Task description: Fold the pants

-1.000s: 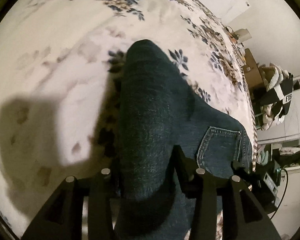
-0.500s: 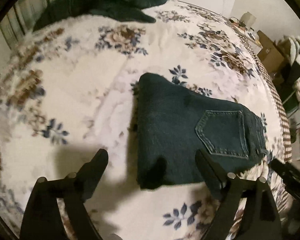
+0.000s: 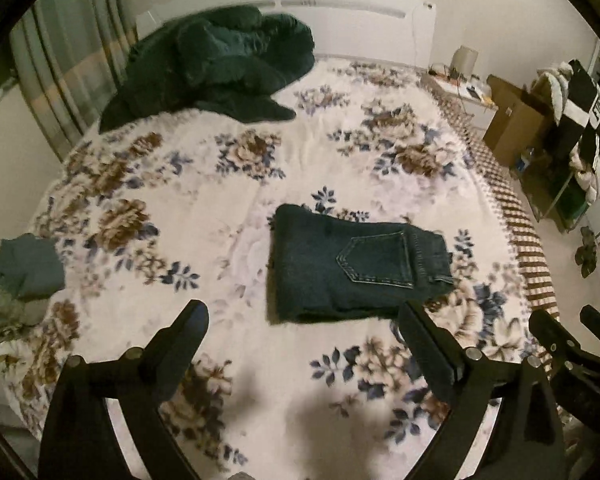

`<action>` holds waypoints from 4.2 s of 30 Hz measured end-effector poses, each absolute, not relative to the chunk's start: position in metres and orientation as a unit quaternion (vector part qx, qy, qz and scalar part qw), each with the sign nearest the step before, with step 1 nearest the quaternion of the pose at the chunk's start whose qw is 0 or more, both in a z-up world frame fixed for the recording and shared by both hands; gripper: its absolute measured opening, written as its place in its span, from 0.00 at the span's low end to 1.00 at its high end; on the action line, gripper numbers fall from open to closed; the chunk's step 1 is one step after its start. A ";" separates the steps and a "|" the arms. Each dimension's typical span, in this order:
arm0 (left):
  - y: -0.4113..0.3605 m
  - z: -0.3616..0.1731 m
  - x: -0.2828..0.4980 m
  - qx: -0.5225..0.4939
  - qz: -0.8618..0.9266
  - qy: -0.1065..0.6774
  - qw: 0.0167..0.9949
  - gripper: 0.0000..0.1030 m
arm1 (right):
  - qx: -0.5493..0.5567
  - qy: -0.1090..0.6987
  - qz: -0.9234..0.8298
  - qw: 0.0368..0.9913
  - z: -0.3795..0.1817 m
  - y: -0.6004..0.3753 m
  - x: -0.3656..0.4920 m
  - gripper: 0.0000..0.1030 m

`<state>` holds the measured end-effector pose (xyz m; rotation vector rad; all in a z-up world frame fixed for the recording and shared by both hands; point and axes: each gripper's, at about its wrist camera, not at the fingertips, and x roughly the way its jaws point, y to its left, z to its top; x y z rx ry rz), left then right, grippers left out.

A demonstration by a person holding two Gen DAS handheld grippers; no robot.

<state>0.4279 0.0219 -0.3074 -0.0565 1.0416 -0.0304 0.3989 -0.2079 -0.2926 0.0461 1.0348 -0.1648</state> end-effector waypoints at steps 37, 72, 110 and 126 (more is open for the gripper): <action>0.001 -0.036 0.156 -0.034 0.019 0.372 0.927 1.00 | -0.026 0.333 0.001 0.943 0.096 -0.202 0.043 1.00; 0.002 -0.029 0.142 -0.025 0.047 0.374 0.926 1.00 | -0.011 0.342 -0.009 0.940 0.090 -0.207 0.048 1.00; 0.007 -0.031 0.143 -0.029 0.045 0.372 0.927 1.00 | -0.012 0.347 -0.013 0.938 0.079 -0.218 0.058 1.00; 0.006 -0.030 0.136 -0.029 0.055 0.370 0.927 1.00 | -0.010 0.349 -0.011 0.937 0.075 -0.217 0.055 1.00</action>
